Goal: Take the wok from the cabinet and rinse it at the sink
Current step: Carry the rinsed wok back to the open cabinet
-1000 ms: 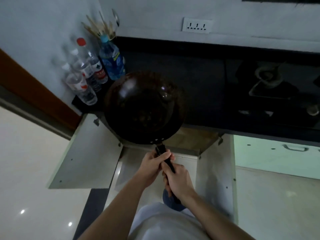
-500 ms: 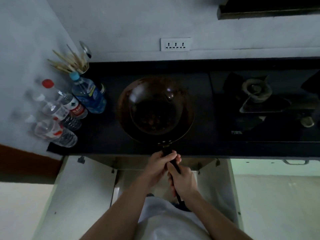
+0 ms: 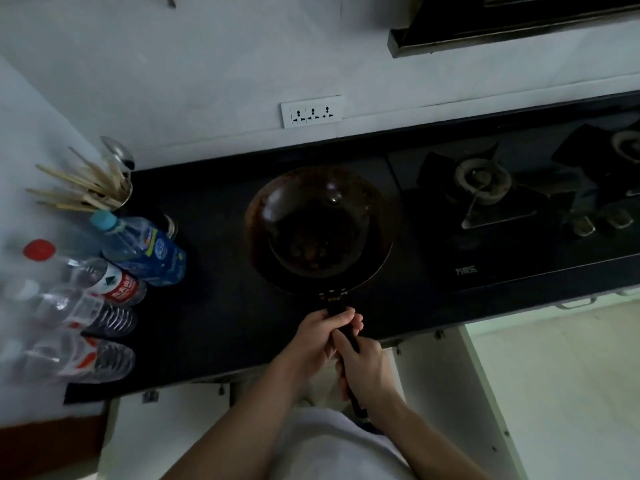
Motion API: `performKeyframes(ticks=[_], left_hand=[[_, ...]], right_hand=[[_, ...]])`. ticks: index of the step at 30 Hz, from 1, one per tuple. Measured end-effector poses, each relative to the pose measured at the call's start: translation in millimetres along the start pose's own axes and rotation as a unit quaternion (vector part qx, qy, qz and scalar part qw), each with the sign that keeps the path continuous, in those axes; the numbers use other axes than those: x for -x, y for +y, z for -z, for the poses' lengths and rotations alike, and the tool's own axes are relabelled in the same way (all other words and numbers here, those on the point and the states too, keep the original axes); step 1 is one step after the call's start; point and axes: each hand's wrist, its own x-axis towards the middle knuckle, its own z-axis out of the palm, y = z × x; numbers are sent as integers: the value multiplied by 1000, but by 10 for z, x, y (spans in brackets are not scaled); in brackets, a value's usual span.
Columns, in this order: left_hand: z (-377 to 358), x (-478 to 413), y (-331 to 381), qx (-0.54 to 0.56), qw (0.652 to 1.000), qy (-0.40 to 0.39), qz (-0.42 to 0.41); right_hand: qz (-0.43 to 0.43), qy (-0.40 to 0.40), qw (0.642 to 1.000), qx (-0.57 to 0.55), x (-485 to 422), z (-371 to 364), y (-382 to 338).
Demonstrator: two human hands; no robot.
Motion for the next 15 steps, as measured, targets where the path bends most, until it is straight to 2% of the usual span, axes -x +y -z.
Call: performKeyframes(ticks=[6,15], left_hand=[[155,-33,135,-25,998,-38,32],[315,-69,135,6,998,-41,40]], right_hand=[[-41,-5,999,-29,2,-133,-129],[-70,4,996,-50,46,-304,-197]])
